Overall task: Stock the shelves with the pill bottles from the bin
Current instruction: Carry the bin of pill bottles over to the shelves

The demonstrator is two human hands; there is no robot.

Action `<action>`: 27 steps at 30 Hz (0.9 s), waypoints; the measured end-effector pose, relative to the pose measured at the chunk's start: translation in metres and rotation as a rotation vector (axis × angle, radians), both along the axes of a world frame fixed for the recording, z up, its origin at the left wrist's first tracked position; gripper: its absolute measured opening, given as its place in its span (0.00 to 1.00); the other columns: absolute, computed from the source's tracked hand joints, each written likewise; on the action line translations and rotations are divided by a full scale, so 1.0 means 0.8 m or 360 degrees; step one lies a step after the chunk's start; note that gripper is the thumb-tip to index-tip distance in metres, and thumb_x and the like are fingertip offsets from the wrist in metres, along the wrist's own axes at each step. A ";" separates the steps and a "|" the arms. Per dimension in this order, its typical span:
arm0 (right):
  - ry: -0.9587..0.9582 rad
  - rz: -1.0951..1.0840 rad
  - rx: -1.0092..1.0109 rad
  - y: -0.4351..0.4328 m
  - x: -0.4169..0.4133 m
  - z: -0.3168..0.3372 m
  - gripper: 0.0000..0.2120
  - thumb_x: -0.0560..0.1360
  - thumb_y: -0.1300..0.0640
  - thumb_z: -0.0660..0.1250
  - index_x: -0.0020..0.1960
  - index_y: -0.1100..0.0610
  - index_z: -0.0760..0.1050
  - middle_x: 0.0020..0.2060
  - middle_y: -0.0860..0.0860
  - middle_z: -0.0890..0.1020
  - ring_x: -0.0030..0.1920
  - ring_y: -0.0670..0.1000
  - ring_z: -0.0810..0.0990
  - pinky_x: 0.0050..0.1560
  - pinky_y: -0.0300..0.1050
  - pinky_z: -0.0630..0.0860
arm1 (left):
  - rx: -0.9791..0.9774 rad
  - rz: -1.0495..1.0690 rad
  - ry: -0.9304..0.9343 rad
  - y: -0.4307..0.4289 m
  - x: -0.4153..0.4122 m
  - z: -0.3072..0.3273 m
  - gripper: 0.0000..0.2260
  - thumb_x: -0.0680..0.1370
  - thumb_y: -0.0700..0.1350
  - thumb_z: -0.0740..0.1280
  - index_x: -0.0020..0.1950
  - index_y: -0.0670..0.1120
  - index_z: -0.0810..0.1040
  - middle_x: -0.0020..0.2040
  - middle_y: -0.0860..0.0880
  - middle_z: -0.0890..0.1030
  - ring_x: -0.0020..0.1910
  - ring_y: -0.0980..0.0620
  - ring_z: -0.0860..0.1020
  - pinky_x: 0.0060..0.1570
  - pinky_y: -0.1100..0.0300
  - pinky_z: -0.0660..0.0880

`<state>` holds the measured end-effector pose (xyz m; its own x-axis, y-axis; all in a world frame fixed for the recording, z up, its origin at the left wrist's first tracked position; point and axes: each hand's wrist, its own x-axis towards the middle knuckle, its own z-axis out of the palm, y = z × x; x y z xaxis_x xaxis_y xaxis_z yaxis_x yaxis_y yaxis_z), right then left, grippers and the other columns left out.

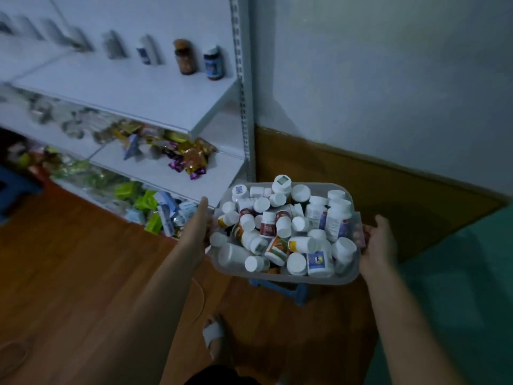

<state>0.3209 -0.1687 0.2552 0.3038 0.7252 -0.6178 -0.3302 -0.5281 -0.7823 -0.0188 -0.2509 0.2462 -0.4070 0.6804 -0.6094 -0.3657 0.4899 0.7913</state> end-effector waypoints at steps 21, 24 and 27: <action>0.0274 0.0710 -0.0062 -0.155 -0.520 -0.001 0.14 0.79 0.51 0.62 0.36 0.52 0.69 0.25 0.48 0.67 0.24 0.47 0.63 0.26 0.39 0.63 | -0.0074 0.1064 -0.0089 -0.336 -0.442 -0.007 0.15 0.84 0.53 0.68 0.52 0.41 0.83 0.48 0.40 0.86 0.45 0.41 0.84 0.45 0.49 0.79; 0.0264 0.0817 -0.0061 -0.171 -0.606 0.002 0.08 0.72 0.50 0.64 0.38 0.52 0.70 0.27 0.50 0.69 0.25 0.49 0.66 0.29 0.39 0.67 | -0.0053 0.1191 -0.0095 -0.374 -0.501 0.002 0.12 0.85 0.49 0.66 0.53 0.42 0.84 0.48 0.41 0.86 0.46 0.42 0.84 0.43 0.50 0.79; 0.0280 0.0943 -0.0098 -0.182 -0.682 0.004 0.10 0.77 0.50 0.62 0.39 0.53 0.73 0.30 0.51 0.72 0.29 0.50 0.68 0.34 0.42 0.68 | -0.0043 0.1316 -0.0081 -0.411 -0.552 0.009 0.12 0.85 0.49 0.66 0.56 0.42 0.84 0.52 0.40 0.87 0.49 0.41 0.84 0.46 0.48 0.80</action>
